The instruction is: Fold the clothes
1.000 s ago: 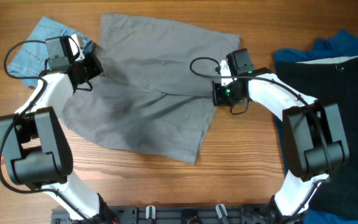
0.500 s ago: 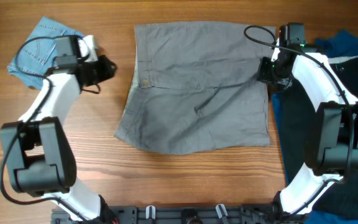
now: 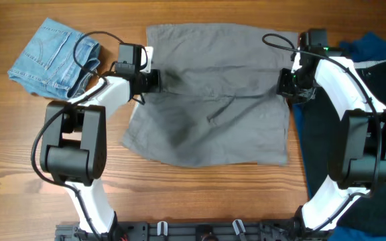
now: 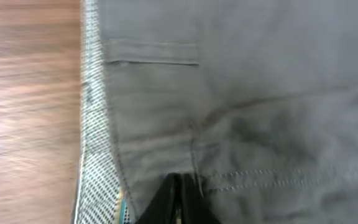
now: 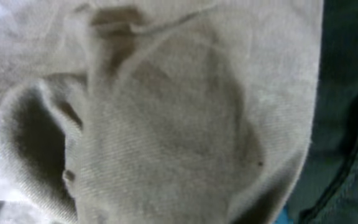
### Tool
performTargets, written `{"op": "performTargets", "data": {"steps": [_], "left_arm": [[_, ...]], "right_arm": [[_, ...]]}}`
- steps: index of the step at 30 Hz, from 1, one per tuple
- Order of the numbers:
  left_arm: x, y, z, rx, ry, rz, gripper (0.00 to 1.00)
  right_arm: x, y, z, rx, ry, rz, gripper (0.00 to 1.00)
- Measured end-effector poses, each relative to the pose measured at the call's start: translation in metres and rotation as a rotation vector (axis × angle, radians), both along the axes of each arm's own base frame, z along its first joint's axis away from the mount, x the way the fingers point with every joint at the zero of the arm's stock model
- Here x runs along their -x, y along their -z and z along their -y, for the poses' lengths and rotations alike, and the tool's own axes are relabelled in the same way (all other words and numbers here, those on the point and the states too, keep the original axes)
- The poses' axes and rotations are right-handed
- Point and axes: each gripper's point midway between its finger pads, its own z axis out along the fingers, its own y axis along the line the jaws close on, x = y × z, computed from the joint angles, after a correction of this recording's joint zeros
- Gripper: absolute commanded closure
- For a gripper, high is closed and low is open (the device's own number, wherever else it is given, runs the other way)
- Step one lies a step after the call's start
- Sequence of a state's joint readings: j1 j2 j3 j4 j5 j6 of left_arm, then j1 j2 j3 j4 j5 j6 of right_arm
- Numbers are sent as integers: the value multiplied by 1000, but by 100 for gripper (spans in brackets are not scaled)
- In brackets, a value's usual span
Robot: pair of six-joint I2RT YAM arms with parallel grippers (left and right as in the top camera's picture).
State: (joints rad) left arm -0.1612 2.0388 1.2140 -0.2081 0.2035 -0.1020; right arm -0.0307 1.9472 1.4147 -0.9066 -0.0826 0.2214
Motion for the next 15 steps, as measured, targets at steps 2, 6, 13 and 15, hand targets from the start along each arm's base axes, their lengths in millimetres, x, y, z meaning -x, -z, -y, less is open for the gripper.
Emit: {"op": "performTargets", "data": {"steps": [2,6,13,15], "left_arm": [[-8,0,-11,16,-91,-8,96],[-15,0,-46,52,-214,-23,96],[-9,2,-153,-17,-504,-48,88],[-8,1,-146,-4,-475,-46,81]], "right_arm": [[1,0,-1,0,-2,-2,96],[-7,-1,-13,-17,-36,32,96],[-3,0,-2,9,-9,13,27],[-7,-1,-3,5,-38,31,27]]}}
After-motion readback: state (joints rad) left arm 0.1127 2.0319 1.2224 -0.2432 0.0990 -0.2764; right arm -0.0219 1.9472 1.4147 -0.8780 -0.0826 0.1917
